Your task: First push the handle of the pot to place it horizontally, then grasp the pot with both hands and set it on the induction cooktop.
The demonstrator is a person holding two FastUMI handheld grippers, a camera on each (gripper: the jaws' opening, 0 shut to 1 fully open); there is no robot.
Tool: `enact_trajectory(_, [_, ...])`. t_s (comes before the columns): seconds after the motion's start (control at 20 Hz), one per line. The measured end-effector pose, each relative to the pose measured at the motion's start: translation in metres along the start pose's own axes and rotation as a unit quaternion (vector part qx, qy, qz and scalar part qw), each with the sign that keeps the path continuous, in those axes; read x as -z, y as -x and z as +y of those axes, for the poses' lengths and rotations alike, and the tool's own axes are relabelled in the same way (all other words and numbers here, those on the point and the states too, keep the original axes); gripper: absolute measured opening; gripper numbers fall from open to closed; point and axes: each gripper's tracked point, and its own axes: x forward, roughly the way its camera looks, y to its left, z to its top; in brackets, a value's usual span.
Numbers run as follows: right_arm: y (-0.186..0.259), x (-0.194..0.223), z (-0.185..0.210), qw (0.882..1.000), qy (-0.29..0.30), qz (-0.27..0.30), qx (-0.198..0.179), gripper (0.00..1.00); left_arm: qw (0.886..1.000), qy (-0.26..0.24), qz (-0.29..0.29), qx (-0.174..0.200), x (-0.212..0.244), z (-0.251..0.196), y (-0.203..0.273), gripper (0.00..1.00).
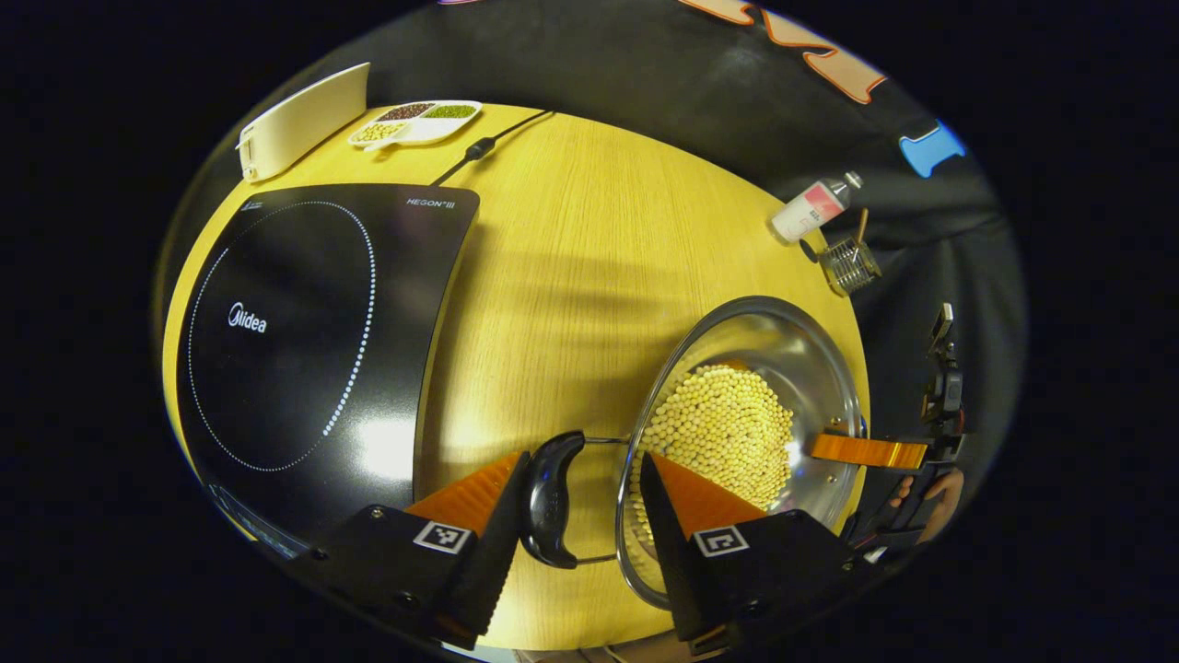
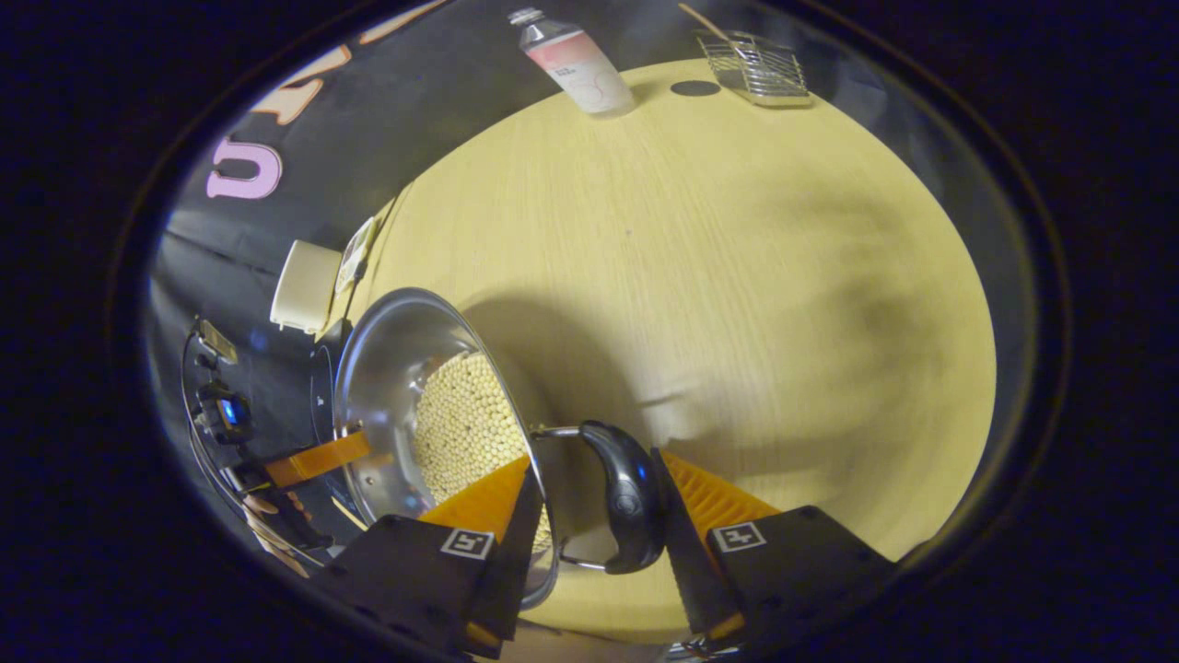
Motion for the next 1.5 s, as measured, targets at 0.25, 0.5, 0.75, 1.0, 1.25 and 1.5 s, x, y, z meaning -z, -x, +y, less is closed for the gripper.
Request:
enact_trajectory(0.25, [-0.003, 0.001, -0.004, 1.000, 0.010, 0.001, 0.012, 0.53, 1.000, -0.005, 0.011, -0.015, 0.000, 0.006, -0.002, 0.65])
enact_trajectory(0.5, [0.000, -0.001, -0.008, 0.999, 0.025, -0.017, 0.025, 0.55, 1.000, 0.003, 0.018, -0.021, 0.005, 0.005, -0.001, 0.58])
enact_trajectory(0.75, [0.013, 0.000, -0.013, 0.998, 0.027, -0.029, 0.038, 0.55, 1.000, 0.002, 0.012, -0.019, 0.011, -0.004, 0.006, 0.57])
enact_trajectory(1.0, [0.033, 0.010, -0.012, 0.998, 0.028, -0.039, 0.039, 0.55, 1.000, -0.010, 0.007, -0.015, 0.017, -0.010, 0.023, 0.57])
enact_trajectory(1.25, [0.056, 0.032, 0.004, 0.998, 0.036, -0.043, 0.036, 0.55, 1.000, -0.010, 0.009, -0.019, 0.031, -0.005, 0.051, 0.56])
enact_trajectory(1.5, [0.067, 0.063, 0.031, 0.998, 0.037, -0.046, 0.032, 0.48, 0.999, -0.020, 0.007, -0.027, 0.043, 0.016, 0.084, 0.57])
